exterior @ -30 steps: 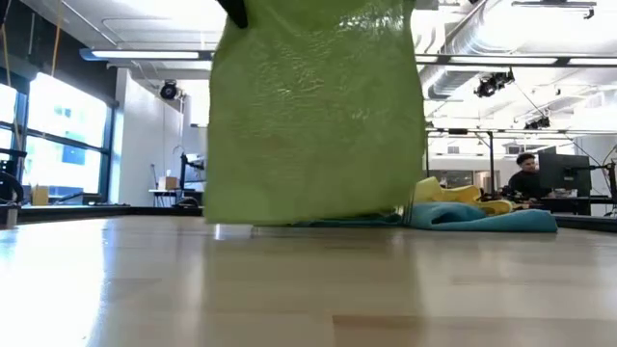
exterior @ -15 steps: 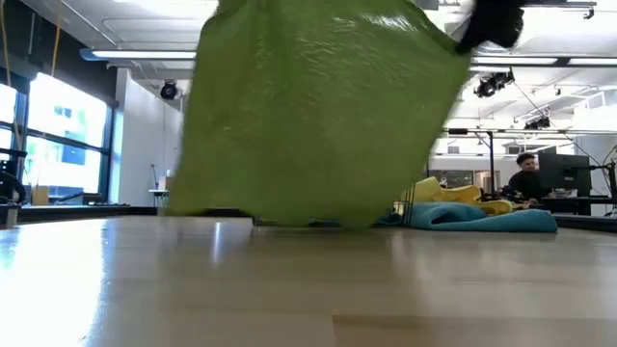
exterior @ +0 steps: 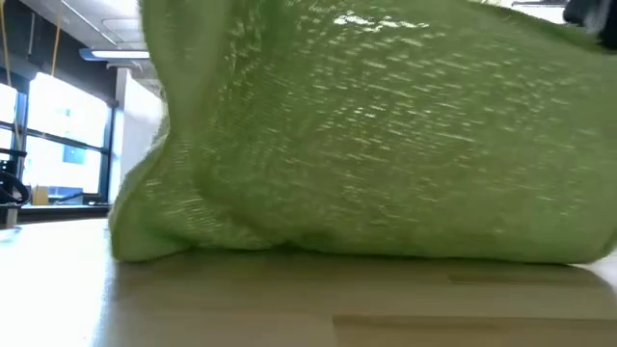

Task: Fold microfiber towels
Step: Fold the green towel

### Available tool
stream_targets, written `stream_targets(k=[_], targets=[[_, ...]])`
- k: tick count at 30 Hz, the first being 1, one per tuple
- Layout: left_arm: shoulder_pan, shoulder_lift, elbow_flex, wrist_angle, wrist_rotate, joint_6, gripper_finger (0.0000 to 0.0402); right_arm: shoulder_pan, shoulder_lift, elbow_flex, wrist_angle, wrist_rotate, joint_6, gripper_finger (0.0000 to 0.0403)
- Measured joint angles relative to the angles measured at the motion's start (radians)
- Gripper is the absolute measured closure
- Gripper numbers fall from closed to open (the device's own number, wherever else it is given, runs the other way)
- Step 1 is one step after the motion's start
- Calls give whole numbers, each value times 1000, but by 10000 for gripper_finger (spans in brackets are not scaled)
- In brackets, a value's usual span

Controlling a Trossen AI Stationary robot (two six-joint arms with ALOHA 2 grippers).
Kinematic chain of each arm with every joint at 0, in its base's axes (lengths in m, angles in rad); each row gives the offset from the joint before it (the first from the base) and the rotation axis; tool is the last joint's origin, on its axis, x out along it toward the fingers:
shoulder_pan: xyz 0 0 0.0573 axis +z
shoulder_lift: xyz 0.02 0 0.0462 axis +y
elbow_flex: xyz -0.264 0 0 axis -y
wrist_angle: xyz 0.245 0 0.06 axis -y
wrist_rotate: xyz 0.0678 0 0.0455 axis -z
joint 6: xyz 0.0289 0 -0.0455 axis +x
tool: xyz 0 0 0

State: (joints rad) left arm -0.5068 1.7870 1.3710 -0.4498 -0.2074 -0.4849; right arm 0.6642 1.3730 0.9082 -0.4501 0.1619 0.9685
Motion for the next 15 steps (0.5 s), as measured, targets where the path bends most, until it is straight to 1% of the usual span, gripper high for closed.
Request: stream_targets(k=[3, 5, 8, 11, 12, 15], targets=[[-15, 6, -56, 106, 38, -51, 399, 14, 27, 0, 29, -28, -4, 403], [-26, 20, -72, 138, 55, -78, 399, 13, 40, 0, 30, -45, -5, 403], [-39, 63, -75, 153, 99, -112, 399, 12, 48, 0, 19, -54, -19, 403], [-45, 104, -75, 168, 143, -119, 399, -3, 48, 0, 28, -42, -72, 403], [-45, 117, -72, 171, 147, -125, 399, -9, 48, 0, 27, -42, -90, 403], [-35, 130, -74, 112, 127, -152, 399, -41, 51, 0, 26, -37, -149, 403]])
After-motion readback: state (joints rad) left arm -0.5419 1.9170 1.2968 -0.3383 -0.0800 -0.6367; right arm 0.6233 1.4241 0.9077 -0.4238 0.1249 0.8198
